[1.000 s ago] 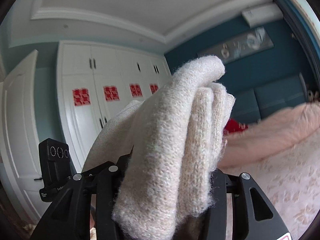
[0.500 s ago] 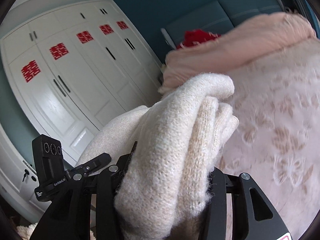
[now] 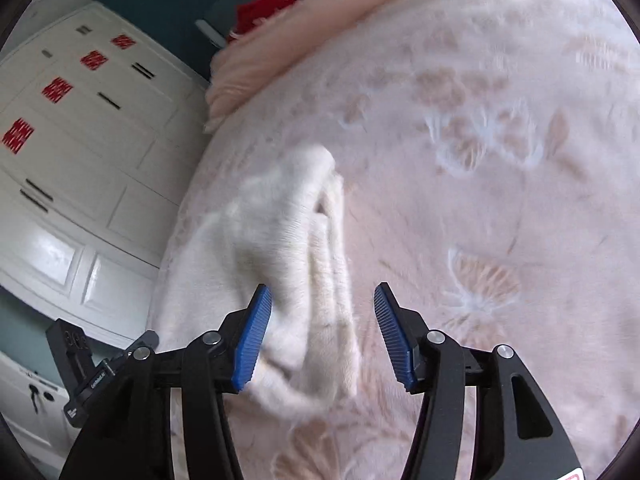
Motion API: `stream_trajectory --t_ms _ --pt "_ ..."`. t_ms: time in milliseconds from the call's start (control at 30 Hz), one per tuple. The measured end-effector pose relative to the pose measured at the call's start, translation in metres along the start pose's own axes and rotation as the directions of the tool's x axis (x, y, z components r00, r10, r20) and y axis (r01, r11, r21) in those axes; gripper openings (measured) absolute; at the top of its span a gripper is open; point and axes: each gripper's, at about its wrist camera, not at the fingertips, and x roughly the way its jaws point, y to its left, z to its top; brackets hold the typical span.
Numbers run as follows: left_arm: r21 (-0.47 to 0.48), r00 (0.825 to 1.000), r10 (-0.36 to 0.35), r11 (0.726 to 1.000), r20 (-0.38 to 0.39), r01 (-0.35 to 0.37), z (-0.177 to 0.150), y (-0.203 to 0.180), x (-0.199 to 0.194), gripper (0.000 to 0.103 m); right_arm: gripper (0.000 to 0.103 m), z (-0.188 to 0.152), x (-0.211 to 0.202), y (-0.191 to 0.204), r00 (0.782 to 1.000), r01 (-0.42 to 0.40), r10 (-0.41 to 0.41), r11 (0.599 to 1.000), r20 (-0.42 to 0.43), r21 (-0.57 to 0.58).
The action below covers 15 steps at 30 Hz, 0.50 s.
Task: Fold small clothes
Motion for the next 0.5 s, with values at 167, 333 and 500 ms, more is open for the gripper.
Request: stream_trajectory --t_ms 167,333,500 --pt "0.102 0.999 0.027 0.994 0.018 -0.029 0.002 -0.045 -0.032 0.071 0.005 -0.006 -0.019 0.077 0.999 0.016 -0.025 0.969 -0.032 -0.248" --pt "0.163 0.984 0.147 0.978 -0.106 -0.128 -0.018 -0.056 0.016 0.061 0.001 -0.035 0.051 0.074 0.948 0.176 -0.262 0.906 -0.181 -0.386" --pt "0.018 0.998 0.013 1.000 -0.067 -0.012 -0.019 -0.028 -0.001 0.078 0.022 -0.031 0.021 0.057 0.982 0.071 -0.108 0.970 -0.154 -0.233"
